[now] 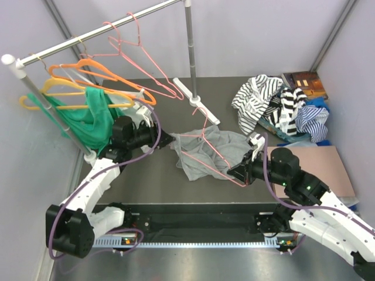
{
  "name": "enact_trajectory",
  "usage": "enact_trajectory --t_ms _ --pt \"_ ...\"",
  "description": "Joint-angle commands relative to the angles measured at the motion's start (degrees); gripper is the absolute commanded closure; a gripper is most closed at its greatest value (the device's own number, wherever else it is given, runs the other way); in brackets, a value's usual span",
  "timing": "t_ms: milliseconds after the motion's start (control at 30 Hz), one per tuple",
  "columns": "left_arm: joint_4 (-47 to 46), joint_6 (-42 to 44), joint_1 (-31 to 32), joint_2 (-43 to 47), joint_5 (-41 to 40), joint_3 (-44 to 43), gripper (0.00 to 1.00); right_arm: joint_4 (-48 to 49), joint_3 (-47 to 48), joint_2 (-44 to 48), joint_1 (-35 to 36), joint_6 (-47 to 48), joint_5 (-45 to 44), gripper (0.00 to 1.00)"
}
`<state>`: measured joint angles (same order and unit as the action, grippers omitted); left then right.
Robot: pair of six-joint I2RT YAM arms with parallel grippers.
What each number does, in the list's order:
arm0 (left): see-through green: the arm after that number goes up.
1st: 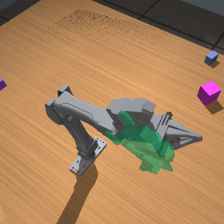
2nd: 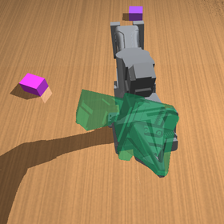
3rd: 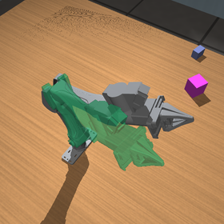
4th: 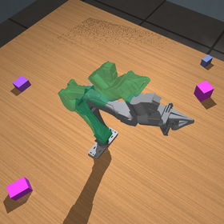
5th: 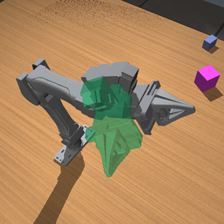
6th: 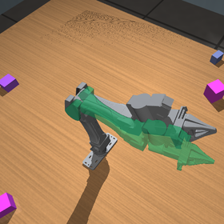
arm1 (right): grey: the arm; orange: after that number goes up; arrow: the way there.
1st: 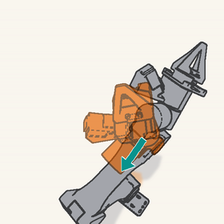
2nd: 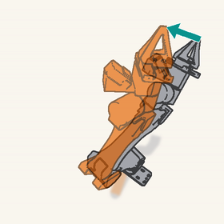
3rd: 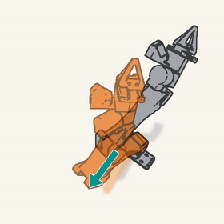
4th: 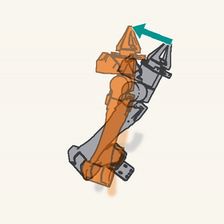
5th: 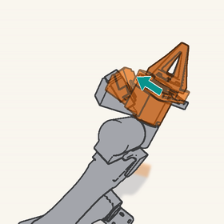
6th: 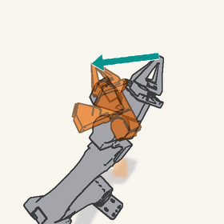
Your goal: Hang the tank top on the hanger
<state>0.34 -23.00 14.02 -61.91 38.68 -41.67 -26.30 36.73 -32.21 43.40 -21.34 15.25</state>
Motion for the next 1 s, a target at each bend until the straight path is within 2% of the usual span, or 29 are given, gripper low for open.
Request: enact_trajectory --t_ms 0,67,233,400,500,567,667,867,967 --pt "6.34 3.67 -0.13 3.81 -10.63 -3.07 0.35 4.86 1.06 1.88 0.46 -0.45 1.10 1.00" --pt "6.43 3.49 -0.13 5.04 -11.43 -3.24 0.21 5.03 0.89 2.94 0.55 -0.10 1.36 1.00" --pt "8.09 3.75 -0.13 7.24 -13.70 -4.55 0.09 5.91 -0.34 3.64 0.55 -0.28 2.07 1.00" --pt "10.47 5.42 -0.13 9.52 -15.30 -5.44 0.11 8.64 -1.40 4.17 0.55 -0.98 2.33 1.00" --pt "5.74 4.46 0.21 11.19 -11.44 -4.30 0.19 10.57 -2.28 3.12 0.46 -1.07 2.25 1.00" --pt "3.45 3.23 1.18 11.55 -9.94 -4.21 0.20 11.79 -2.89 2.33 0.55 -0.98 1.90 1.00" --pt "0.72 3.75 5.13 10.85 -10.72 -5.26 0.20 13.11 -3.51 0.83 0.55 -1.07 0.67 1.00" --pt "2.21 7.71 18.21 5.49 -20.38 -8.78 0.17 15.49 -4.65 -0.66 0.72 -1.42 0.40 1.00" --pt "-1.29 7.01 21.47 4.34 -23.64 -8.43 0.15 16.02 -5.26 -0.93 0.72 -1.68 0.40 1.00"
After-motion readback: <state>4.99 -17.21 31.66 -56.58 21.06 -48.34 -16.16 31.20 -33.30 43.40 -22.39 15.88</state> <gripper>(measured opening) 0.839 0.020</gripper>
